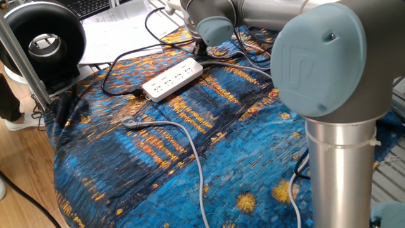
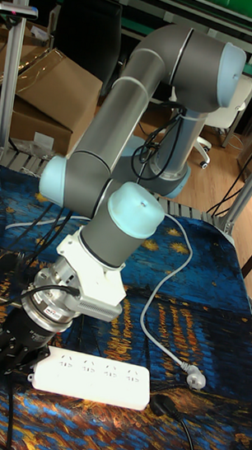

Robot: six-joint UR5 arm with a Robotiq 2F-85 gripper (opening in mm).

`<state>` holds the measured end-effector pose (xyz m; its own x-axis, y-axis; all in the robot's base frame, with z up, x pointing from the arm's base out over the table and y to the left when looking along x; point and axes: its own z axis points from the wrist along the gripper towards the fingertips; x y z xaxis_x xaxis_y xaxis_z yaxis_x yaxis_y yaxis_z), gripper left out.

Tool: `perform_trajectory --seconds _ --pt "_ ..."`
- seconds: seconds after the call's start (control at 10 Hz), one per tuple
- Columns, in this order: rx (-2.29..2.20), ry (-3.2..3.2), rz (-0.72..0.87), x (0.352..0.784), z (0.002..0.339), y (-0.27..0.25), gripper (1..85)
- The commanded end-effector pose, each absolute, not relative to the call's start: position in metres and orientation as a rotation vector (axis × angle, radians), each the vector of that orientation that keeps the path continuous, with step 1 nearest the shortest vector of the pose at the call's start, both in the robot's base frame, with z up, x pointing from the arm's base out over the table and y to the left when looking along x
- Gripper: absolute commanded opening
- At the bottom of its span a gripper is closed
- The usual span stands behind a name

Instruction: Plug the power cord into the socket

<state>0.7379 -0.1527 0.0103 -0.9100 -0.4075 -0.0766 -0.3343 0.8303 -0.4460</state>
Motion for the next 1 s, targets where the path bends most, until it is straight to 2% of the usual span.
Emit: perform_trajectory --seconds 0.0,0.4,0.9 --pt "-0.568 2.849 -0.632 0.734 0.010 -0.151 33.7" --pt "-0.579 2.838 -0.642 0.742 0.001 -0.152 33.7" --pt "-0.580 2.851 -0.637 0.744 0.006 -0.152 33.0"
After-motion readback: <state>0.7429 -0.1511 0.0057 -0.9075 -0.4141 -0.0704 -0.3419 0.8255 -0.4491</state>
